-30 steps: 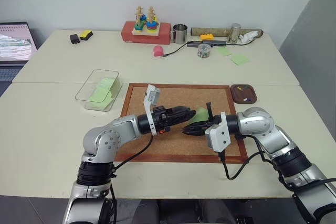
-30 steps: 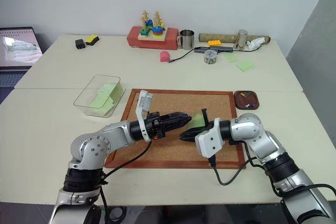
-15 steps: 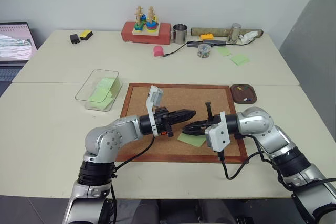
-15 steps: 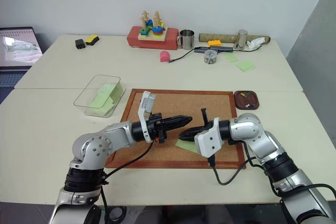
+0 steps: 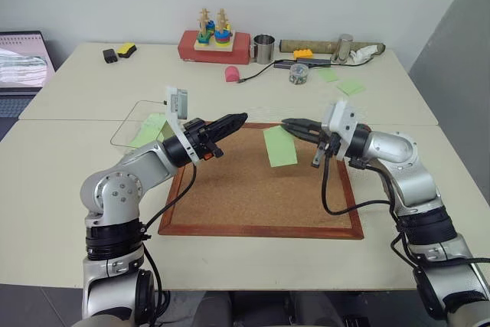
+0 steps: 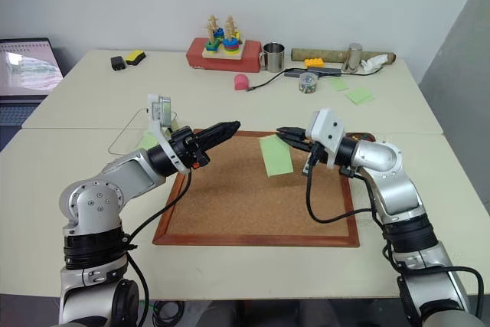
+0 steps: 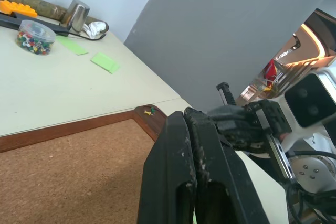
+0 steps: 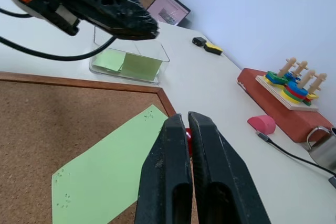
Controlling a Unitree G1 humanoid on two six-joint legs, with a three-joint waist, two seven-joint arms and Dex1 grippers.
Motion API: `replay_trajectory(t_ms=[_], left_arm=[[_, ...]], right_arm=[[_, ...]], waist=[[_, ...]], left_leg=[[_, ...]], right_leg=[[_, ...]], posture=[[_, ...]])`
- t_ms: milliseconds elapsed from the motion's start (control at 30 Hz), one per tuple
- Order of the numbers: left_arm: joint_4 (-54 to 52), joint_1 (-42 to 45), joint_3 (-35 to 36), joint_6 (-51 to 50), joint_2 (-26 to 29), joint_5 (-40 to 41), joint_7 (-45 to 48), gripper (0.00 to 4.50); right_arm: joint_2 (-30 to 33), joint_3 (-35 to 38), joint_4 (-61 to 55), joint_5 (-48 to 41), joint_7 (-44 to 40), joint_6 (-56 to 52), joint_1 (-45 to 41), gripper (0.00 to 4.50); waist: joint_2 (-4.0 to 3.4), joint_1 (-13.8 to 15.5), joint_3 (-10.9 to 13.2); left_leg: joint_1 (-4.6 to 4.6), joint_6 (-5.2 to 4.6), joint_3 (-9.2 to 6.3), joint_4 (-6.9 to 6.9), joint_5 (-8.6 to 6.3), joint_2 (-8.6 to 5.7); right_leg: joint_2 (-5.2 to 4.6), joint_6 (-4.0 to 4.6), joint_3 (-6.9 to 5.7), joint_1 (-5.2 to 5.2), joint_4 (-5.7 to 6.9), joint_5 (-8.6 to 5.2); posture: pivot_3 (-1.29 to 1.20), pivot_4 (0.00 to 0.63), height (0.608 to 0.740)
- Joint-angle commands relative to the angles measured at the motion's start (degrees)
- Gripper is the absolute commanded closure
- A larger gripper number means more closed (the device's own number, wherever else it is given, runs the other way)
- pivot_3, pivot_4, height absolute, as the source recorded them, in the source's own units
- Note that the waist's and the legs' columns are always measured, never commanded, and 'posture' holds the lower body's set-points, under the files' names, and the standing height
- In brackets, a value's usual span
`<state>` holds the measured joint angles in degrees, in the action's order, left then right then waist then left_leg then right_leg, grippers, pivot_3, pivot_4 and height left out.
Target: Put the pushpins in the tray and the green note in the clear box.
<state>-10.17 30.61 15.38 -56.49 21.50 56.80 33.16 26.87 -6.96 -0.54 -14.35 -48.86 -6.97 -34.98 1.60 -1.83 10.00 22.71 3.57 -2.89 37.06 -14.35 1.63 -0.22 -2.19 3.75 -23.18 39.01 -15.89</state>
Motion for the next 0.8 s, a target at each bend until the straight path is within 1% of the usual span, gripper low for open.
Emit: replay_trajectory(t_ms=[33,67,100,367,500,633,800], left_arm=[[-2.74,0.59,2.0,-1.51,-0.05,6.47,0.61,3.56],[-2.65,0.5,2.08,-1.7,0.06,7.32,0.45,3.39],[-2.6,0.3,2.04,-1.92,0.26,8.11,0.49,3.1],[-1.66,-1.68,0.26,-2.77,-0.41,10.4,0.47,1.69],[-1.49,-2.68,-0.2,-2.77,-0.91,10.65,0.1,0.95],[-1.88,-3.72,-0.55,-3.31,-1.66,12.08,-0.48,0.06],[-2.79,-3.71,-2.4,-3.74,-3.42,13.83,-1.17,0.01]], right_arm=[[-1.09,4.08,-2.66,-4.06,2.72,-5.42,-2.69,4.5],[-1.27,4.42,-3.03,-4.57,2.93,-6.44,-2.84,4.5],[-1.41,4.77,-3.54,-5.34,3.15,-7.63,-2.93,4.5],[-1.85,7.22,-8.47,-12.85,2.65,-16.05,-2.2,4.5],[-2.4,8.47,-10.27,-15.9,3.72,-19.0,-2.4,4.5],[-2.67,8.38,-12.01,-17.23,4.03,-19.99,-2.64,4.5],[-2.83,6.32,-13.68,-16.28,2.9,-18.32,-2.35,4.5]], waist=[[0.0,-0.03,0.0],[0.0,-0.03,0.0],[0.0,-0.03,0.0],[0.0,-0.04,0.0],[0.0,-0.04,0.0],[0.0,-0.04,0.0],[0.0,-0.04,0.0]], left_leg=[[0.0,0.0,0.0,0.0,0.0,0.0],[0.0,0.0,0.01,-0.01,0.0,0.0],[-0.01,0.0,0.0,-0.01,0.0,0.0],[0.0,-0.01,-0.01,-0.01,0.0,0.01],[0.01,-0.01,0.0,0.0,0.0,0.0],[0.02,-0.01,-0.02,-0.01,-0.01,0.0],[0.02,-0.01,-0.02,-0.01,-0.01,0.0]], right_leg=[[0.0,0.0,0.0,0.0,0.0,0.0],[0.0,0.0,0.0,0.0,0.0,0.0],[0.0,0.0,0.0,0.0,0.0,0.0],[0.02,0.0,-0.02,0.0,0.0,0.0],[0.02,0.0,-0.01,0.0,0.0,0.0],[0.02,0.0,-0.03,0.0,0.0,0.0],[0.03,0.0,-0.03,0.0,-0.01,0.0]], posture=[[0.0,0.15,0.74],[0.0,0.15,0.74],[0.0,0.15,0.74],[0.0,0.15,0.74],[0.0,0.15,0.74],[0.0,0.15,0.74],[0.0,0.15,0.74]])
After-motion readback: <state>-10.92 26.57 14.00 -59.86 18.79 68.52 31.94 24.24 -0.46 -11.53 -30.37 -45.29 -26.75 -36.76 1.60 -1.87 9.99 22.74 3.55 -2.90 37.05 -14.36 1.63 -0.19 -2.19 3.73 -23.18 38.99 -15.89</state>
